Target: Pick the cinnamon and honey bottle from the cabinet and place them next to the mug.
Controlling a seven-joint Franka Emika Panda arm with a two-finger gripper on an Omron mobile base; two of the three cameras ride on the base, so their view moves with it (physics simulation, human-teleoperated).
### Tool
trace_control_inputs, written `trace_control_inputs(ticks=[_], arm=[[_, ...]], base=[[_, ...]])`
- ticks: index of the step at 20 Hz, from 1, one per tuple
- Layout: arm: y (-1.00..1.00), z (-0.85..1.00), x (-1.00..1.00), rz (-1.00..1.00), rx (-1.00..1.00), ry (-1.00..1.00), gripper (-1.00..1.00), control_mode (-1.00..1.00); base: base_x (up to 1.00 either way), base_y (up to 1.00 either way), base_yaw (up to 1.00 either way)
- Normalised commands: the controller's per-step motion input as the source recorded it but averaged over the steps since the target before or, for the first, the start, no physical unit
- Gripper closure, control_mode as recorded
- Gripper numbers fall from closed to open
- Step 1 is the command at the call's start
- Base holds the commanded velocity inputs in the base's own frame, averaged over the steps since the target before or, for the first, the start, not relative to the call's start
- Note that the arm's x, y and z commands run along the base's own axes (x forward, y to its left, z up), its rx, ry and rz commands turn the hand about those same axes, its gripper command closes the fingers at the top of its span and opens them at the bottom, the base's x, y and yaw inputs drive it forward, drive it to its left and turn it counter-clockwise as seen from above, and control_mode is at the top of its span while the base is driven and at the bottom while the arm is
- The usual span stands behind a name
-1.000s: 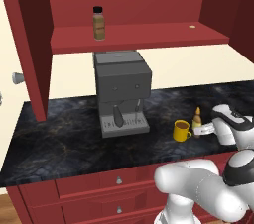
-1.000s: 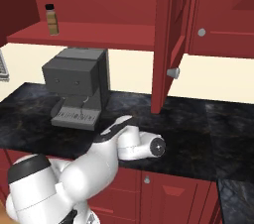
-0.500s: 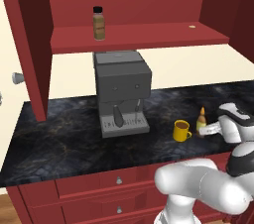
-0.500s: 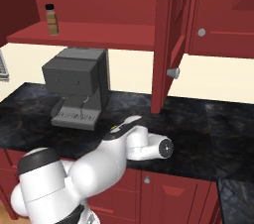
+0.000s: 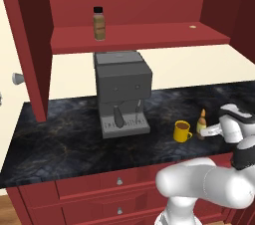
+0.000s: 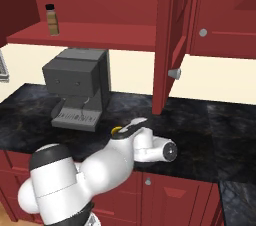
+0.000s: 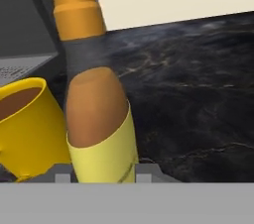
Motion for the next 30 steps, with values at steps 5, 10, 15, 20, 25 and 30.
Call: trace_control_inputs(ticks=[5,10,15,20,25,30], arm=[[0.0,-0.04,0.27,0.0,0.0,-0.02,1.0,-1.0],[0.0,-0.01,0.04,0.0,0.0,-0.01,1.0,-1.0],[0.02,0.0,0.0,0.0,-0.04,-0.01,1.0,-1.0],[0.18,0.0,0.0,0.0,-0.08,0.0,1.0,-1.0],[0.22,-0.03,0.0,0.0,-0.1,0.0,1.0,-1.0],[0.11,-0.12,0.0,0.0,-0.08,0.0,1.0,-1.0]], base=[[0.0,0.0,0.0],[0.0,0.0,0.0],[0.0,0.0,0.0],[0.0,0.0,0.0],[0.0,0.0,0.0],[0.0,0.0,0.0]])
